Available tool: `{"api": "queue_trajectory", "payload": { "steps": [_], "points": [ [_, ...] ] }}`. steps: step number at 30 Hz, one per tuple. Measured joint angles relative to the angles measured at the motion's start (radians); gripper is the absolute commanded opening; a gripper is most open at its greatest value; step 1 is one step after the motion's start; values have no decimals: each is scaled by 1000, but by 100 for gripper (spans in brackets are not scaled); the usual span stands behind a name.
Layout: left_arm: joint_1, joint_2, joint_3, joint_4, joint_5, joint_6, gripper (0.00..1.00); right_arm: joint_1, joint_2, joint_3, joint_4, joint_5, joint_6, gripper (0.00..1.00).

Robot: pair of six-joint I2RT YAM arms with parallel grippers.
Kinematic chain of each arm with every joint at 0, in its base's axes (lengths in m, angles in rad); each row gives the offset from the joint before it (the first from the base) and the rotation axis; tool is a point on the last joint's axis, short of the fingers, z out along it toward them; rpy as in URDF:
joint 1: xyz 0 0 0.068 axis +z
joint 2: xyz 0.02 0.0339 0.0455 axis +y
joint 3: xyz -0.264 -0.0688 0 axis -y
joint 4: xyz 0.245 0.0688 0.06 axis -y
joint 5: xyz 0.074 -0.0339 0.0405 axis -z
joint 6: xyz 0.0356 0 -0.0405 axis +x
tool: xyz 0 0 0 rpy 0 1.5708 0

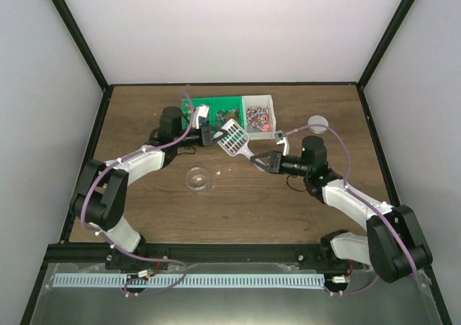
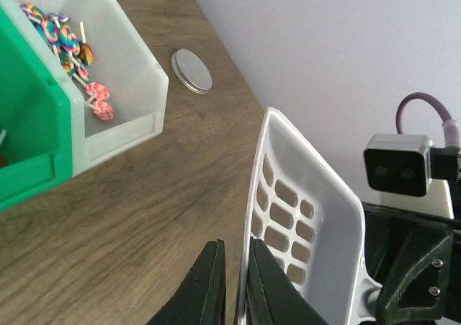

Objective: Pack the candies
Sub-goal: Adjust the spatula.

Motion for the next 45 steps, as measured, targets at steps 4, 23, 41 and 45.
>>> {"api": "queue_trajectory", "payload": {
  "steps": [4, 23, 41, 45],
  "points": [
    [5, -1, -37, 51, 26, -48, 4, -1, -3, -2, 1, -2, -1, 52],
    [-10, 105, -281, 826, -26, -615, 4, 3, -228, -232, 257, 277, 117, 57],
    [-17, 273, -319, 1162, -103, -795, 4, 4, -24, -156, 436, 254, 183, 29],
    [-23, 249, -322, 1132, -126, -753, 4, 8, -1, -135, 448, 254, 190, 9]
  ]
}}
